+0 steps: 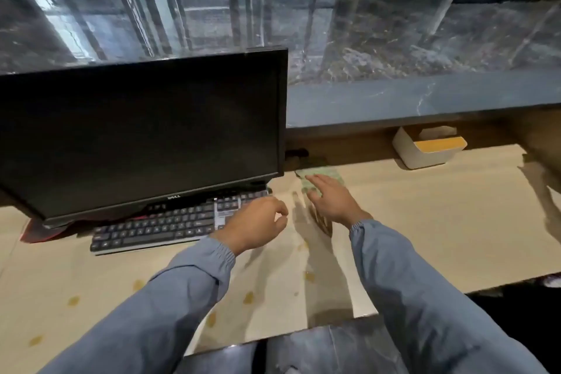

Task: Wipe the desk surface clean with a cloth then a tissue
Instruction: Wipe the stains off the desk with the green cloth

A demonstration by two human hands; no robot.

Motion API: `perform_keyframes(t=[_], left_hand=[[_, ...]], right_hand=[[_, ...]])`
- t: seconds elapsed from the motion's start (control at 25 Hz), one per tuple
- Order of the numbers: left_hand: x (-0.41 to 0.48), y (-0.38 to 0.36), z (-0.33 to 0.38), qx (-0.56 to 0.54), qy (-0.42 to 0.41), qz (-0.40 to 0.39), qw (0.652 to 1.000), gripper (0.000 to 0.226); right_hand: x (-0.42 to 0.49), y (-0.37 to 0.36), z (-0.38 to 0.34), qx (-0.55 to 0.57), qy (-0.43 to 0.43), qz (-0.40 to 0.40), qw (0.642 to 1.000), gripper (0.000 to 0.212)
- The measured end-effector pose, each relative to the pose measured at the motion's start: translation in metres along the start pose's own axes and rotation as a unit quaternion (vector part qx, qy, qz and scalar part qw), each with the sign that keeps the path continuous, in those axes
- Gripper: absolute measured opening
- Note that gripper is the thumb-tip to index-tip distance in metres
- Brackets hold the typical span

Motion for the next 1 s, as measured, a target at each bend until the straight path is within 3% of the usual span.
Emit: perform_keyframes(t=[0.2,0.44,0.72,1.0], left_hand=[[0.032,-0.039,-0.037,0.083,-0.010,-0.050,0.995,0.040],[0.055,-0.040,-0.055,0.138,-0.048,-0.035,0.989,0.042],[0.038,-0.045,-0.058,0.192,-0.112,-0.018,0.975,0.041],[-0.035,-0.076,-0.042,0.203,-0.124,0.012,0.971,0.036]], right_hand=[[0.057,-0.040,0.033,-0.081,-0.063,-0.037,0.994,0.063],[0.092,-0.071,0.032,-0.157,-0.058,-0.077,0.983,0.063],[0.045,-0.094,0.020,-0.177,0.061,-0.051,0.981,0.055],[-0.054,-0.116,0.001,-0.174,0.096,-0.044,0.979,0.053]])
Point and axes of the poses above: each hand's wrist, its own x-axis towards the middle knuckle, its own y-axis out of the back of the hand, z = x × y, the point moved 4 cm from there along x, towards the middle knuckle, and after that the axes turned 9 degrees about -x, right-handed, at the moved point
